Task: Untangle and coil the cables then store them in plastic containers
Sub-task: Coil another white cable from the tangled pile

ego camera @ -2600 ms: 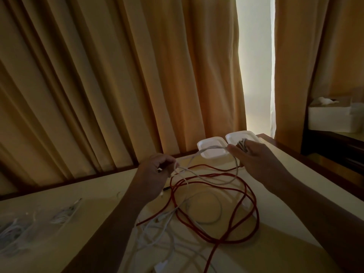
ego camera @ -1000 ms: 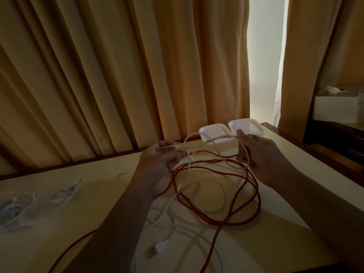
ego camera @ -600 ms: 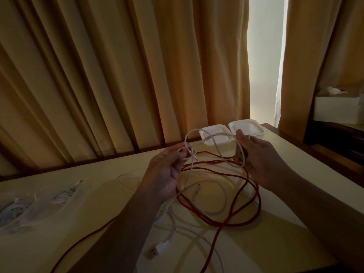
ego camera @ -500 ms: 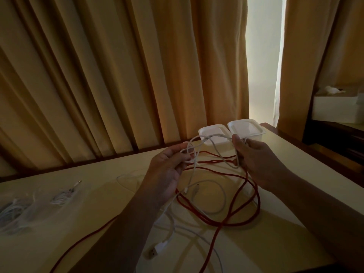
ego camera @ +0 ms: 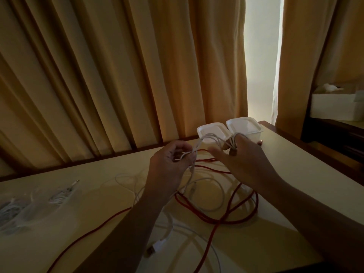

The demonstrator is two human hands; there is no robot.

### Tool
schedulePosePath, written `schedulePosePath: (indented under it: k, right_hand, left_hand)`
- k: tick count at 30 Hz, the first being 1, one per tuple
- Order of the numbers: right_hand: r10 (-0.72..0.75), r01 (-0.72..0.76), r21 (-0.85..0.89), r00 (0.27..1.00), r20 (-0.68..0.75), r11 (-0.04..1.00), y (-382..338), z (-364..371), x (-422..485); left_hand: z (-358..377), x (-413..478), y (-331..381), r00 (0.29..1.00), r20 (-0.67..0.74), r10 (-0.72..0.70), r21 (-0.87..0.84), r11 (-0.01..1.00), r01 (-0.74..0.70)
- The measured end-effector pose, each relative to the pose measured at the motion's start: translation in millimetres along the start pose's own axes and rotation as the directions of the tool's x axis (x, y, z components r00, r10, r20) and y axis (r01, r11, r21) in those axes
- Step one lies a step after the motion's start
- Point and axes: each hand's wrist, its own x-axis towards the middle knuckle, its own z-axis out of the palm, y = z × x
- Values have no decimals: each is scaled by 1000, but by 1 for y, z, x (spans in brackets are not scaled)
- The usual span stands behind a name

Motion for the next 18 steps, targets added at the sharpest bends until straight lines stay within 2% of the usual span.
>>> schedulePosePath:
  k: [2, 4, 10, 14, 16, 18]
  right_hand:
    - [-28, 27, -28, 999, -41, 999, -5, 2, -4]
    - [-61, 54, -84, 995, -78, 995, -7, 3, -5]
    - [-151, 121, -194, 978, -146, 974, -1, 0, -2]
    - [-134, 98, -231, 981, -143, 968, 1, 0, -1]
    - [-64, 46, -139, 989, -130, 989, 6, 1, 0]
    - [134, -124, 153, 989, -55, 980, 9, -4, 4]
  left_hand:
    - [3, -3, 0, 994, 86, 71, 95, 992, -79]
    - [6, -6, 0, 980, 156, 120, 121, 983, -139]
    - [4, -4, 1, 965, 215, 151, 127, 975, -181]
    - [9, -8, 5, 942, 272, 197, 146, 959, -242]
    - [11, -8, 9, 954, 249, 168, 86, 977, -194]
    - [8, -6, 9, 977, 179, 115, 3, 993, -117]
